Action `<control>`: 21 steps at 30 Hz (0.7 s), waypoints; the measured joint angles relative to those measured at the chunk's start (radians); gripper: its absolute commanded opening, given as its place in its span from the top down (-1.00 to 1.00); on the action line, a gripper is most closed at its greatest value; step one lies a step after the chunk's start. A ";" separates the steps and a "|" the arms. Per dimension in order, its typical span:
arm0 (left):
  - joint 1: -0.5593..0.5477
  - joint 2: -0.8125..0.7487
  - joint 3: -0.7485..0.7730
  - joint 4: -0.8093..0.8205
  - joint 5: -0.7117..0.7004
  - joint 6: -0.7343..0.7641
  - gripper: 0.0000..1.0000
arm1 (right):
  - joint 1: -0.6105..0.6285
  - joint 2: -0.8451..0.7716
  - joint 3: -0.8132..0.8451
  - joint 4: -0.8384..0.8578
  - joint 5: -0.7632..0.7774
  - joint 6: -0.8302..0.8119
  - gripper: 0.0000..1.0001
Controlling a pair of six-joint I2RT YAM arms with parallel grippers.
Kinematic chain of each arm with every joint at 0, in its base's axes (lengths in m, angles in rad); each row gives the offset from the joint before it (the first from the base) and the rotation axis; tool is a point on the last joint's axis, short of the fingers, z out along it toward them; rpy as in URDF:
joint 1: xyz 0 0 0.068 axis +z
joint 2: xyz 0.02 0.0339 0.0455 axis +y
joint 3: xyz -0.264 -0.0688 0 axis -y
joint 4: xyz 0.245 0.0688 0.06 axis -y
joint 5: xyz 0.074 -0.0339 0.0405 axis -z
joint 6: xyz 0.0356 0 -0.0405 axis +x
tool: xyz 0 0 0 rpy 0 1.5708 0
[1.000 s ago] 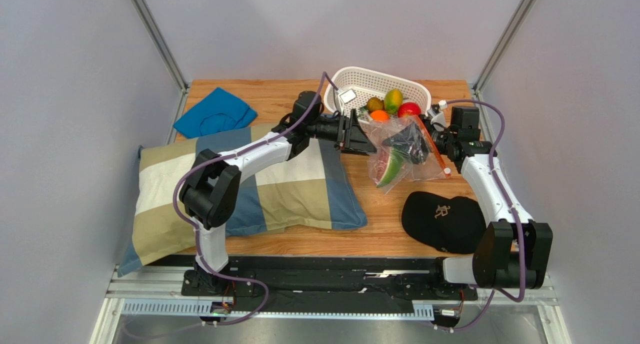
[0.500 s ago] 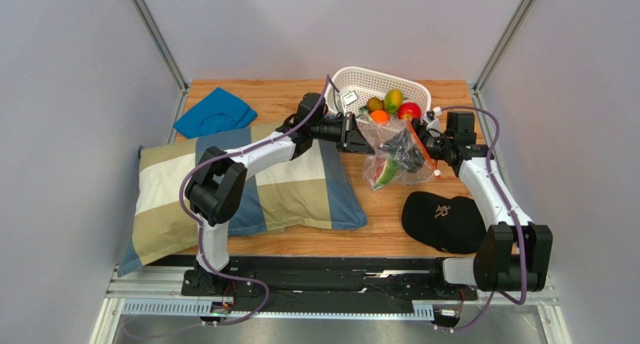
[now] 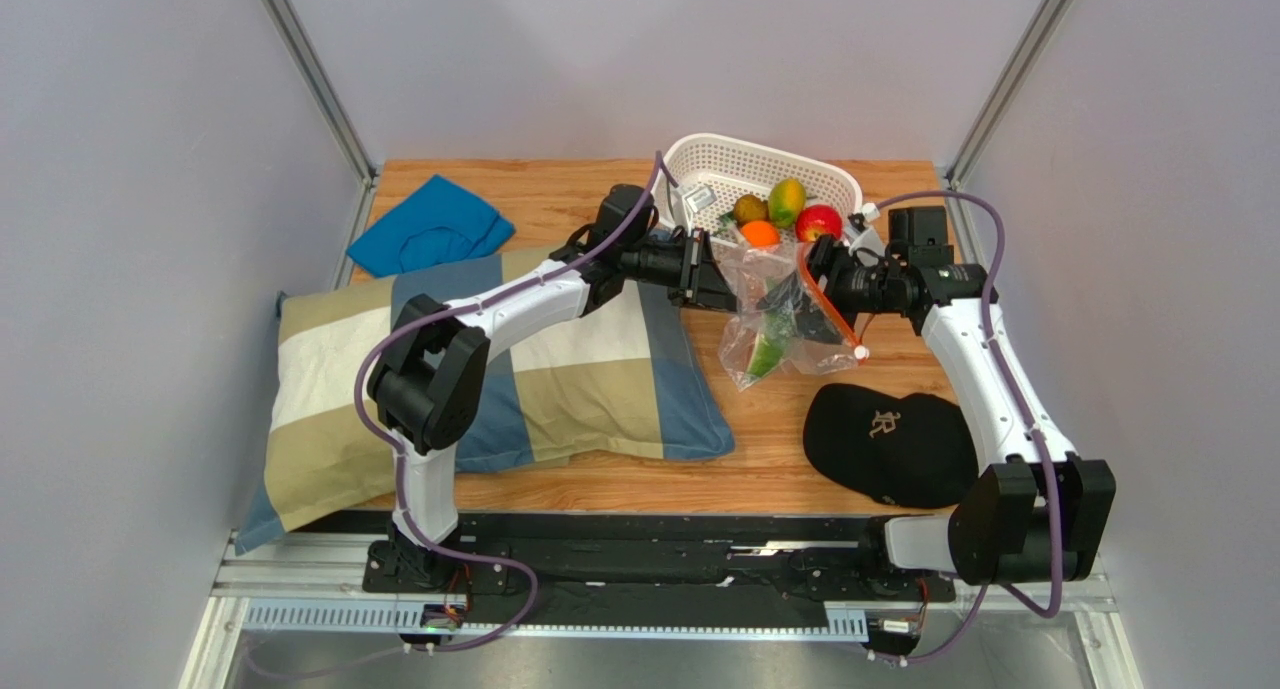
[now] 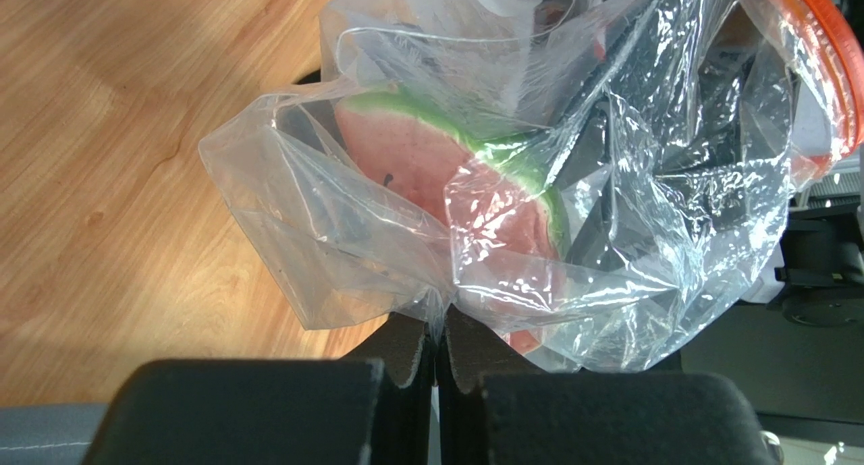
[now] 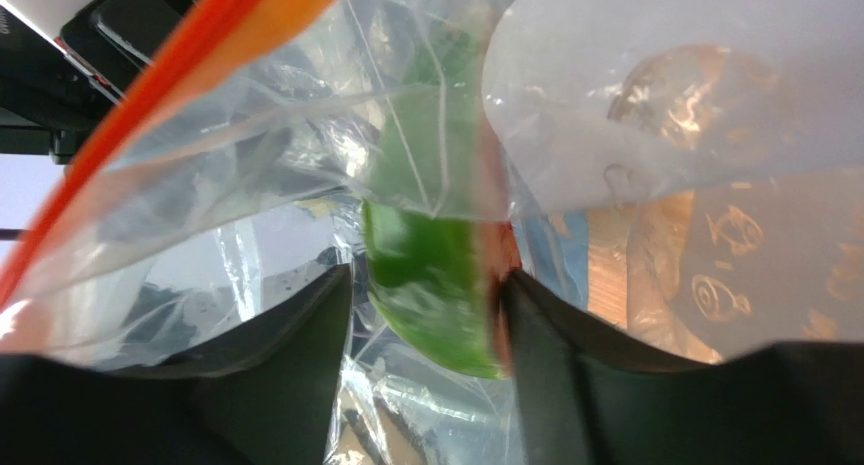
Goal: Open the zip-top bag and remove the fake food
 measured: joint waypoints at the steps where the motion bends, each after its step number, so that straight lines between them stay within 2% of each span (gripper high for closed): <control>1: 0.000 -0.002 0.000 -0.007 0.000 0.003 1.00 | 0.001 0.000 0.014 -0.019 0.013 -0.015 0.14; 6: 0.000 -0.010 0.000 -0.031 -0.002 0.018 1.00 | 0.002 0.005 0.035 -0.066 0.042 -0.042 0.54; 7: 0.000 -0.011 0.000 -0.037 -0.003 0.021 1.00 | 0.002 0.009 0.035 -0.071 0.046 -0.043 0.83; 8: 0.000 -0.013 0.000 -0.044 -0.003 0.025 1.00 | 0.002 0.011 0.035 -0.074 0.047 -0.043 0.96; 15: 0.016 -0.044 0.007 -0.187 -0.067 0.112 1.00 | 0.003 0.015 0.046 -0.107 0.079 -0.050 1.00; 21: 0.067 -0.035 -0.001 -0.212 -0.105 0.151 1.00 | -0.045 -0.002 0.074 -0.128 0.088 -0.050 1.00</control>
